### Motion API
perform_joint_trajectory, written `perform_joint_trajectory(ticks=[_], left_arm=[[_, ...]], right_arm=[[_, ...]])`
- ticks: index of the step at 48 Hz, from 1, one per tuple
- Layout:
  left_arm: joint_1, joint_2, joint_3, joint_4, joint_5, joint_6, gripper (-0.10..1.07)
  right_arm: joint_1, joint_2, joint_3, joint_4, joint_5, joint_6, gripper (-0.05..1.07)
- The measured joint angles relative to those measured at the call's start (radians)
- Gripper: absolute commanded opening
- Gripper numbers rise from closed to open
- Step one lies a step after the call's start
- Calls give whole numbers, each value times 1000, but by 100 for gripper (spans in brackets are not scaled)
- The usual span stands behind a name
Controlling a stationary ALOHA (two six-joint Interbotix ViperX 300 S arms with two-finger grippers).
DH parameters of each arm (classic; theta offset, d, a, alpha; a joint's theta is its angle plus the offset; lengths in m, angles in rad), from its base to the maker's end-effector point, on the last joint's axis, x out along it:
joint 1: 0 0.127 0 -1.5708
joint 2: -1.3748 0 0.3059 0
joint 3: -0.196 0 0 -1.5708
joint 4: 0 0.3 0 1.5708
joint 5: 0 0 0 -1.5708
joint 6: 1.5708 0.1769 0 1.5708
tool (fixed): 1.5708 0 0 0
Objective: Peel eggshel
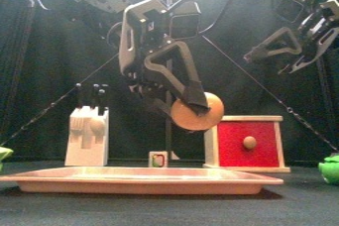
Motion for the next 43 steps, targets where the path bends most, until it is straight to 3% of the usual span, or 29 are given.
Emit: perform_joint_trajectory(ticks=[11,23,31,43], left_arm=[[0,-80,31,-3,-84,0,53],[14,-141,89,-3,-216,0,54],[25,-170,133,-3,-288,2,54],[29,-189,167,17,-442,8,53]], right_arm=[[5,0,-15,-3,0,0,1],[58,12,-55,-38,-9,3,1],[95,18,-123,81,-11,89,1],[121,66,-196,276,-5,331,1]])
